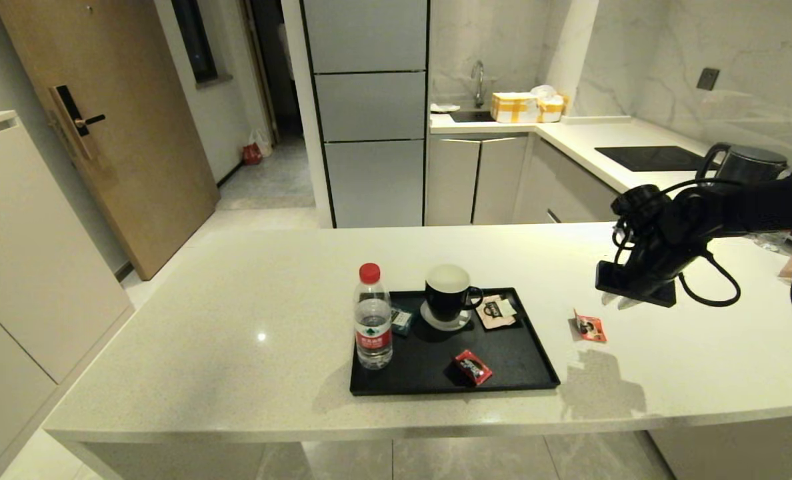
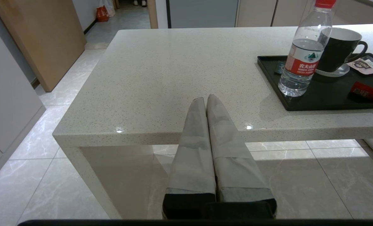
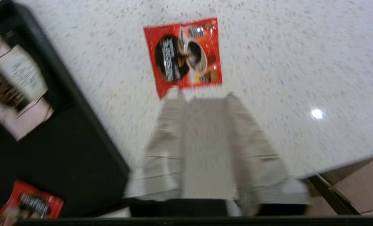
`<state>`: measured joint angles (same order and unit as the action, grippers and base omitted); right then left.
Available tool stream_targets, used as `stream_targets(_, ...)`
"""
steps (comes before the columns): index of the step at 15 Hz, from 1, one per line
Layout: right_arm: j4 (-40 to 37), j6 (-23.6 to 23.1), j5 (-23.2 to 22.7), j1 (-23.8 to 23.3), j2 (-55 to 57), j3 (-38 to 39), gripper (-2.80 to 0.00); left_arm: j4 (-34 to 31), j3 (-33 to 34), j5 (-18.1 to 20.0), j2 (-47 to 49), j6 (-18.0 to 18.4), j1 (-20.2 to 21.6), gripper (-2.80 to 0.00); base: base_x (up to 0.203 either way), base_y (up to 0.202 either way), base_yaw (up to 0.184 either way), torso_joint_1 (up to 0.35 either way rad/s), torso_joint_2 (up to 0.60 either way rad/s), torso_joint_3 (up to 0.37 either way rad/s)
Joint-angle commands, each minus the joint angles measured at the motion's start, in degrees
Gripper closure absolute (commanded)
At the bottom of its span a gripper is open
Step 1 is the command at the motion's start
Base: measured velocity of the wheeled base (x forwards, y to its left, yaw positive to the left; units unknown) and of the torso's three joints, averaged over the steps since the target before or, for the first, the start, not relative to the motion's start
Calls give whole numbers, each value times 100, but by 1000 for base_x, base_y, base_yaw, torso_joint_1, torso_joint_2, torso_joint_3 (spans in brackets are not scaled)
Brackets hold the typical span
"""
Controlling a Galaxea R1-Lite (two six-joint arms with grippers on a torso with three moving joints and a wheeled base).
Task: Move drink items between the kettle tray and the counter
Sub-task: Return the tea bag to its original position
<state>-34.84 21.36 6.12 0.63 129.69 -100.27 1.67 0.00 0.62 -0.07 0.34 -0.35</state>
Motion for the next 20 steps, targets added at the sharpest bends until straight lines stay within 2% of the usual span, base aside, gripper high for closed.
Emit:
stream_targets(1, -42, 22, 11, 14, 709, -359, -280, 0, 88, -1, 5, 2, 0, 0, 0, 0, 0, 0, 0, 0)
stream_targets(16, 126, 61, 48, 175, 1322, -652, -280, 0, 88, -1, 7, 2, 7, 0, 0, 0, 0, 0, 0, 0)
stream_targets(17, 128, 55, 69, 180, 1337, -657, 0, 2, 88, -1, 7, 1, 0, 0, 0, 0, 0, 0, 0, 0)
stream_targets(20, 153, 61, 48, 175, 1246, -665, 0, 1, 88, -1, 7, -6, 0, 0, 0, 0, 0, 0, 0, 0)
